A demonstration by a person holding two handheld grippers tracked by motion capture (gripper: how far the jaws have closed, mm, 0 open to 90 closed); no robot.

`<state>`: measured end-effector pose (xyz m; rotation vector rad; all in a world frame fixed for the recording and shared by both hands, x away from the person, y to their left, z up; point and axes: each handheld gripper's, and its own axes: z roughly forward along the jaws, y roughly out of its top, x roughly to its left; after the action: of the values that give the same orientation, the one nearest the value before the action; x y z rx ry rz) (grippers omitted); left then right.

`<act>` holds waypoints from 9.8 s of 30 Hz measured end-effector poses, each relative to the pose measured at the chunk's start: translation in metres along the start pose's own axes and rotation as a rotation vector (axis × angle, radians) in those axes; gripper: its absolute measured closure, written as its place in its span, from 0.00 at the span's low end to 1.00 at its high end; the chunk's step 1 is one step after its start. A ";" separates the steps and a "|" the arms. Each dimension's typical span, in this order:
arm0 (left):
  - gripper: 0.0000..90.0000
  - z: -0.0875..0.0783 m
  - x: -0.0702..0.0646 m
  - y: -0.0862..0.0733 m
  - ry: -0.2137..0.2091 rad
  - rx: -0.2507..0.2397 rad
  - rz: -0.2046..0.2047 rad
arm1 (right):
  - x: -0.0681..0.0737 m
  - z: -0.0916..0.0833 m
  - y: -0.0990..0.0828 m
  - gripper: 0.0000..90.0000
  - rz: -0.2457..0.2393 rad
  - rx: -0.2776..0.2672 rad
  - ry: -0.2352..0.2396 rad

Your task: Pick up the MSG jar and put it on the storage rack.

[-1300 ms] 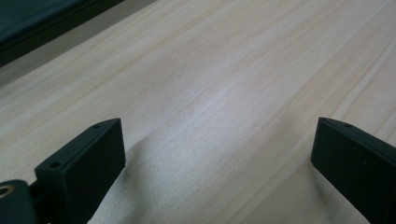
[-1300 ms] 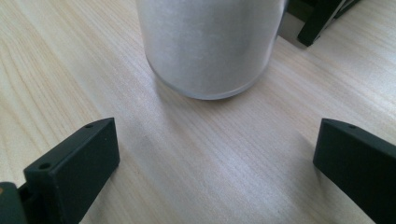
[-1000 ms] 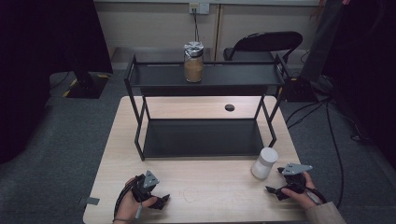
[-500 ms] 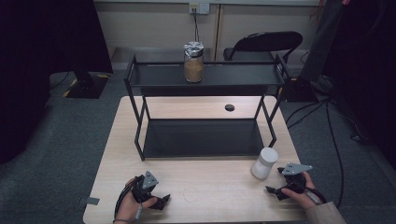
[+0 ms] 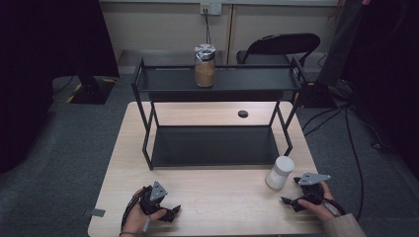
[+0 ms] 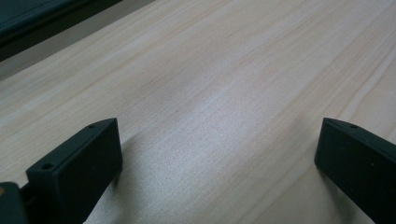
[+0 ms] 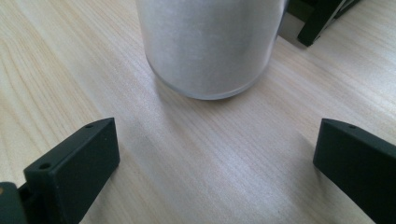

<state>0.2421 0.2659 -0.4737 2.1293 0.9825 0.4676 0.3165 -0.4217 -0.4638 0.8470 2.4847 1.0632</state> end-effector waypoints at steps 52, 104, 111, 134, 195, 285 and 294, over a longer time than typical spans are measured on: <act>0.00 0.000 0.000 0.000 0.000 -0.001 -0.001 | -0.009 -0.013 0.037 0.00 0.036 -0.193 0.065; 0.00 0.000 0.000 0.000 0.000 -0.001 -0.001 | -0.005 -0.028 0.070 0.39 -0.043 -0.222 0.099; 0.00 0.000 0.000 0.000 0.000 -0.001 -0.001 | -0.005 -0.037 0.088 0.39 -0.070 -0.215 0.125; 0.00 0.000 0.000 0.000 0.000 -0.001 -0.001 | -0.019 -0.066 0.144 0.39 -0.078 -0.230 0.177; 0.00 0.000 0.000 0.000 0.000 -0.001 -0.001 | -0.013 -0.125 0.332 0.39 -0.132 -0.252 0.159; 0.00 0.001 0.001 0.001 -0.004 -0.001 0.003 | -0.018 -0.078 0.367 0.00 0.027 -0.321 -0.084; 0.00 0.001 0.001 0.000 -0.003 -0.001 0.002 | -0.018 -0.090 0.339 0.00 0.032 -0.341 -0.074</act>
<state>0.2434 0.2661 -0.4738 2.1296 0.9785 0.4661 0.4213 -0.2960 -0.1533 0.8050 2.1489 1.3879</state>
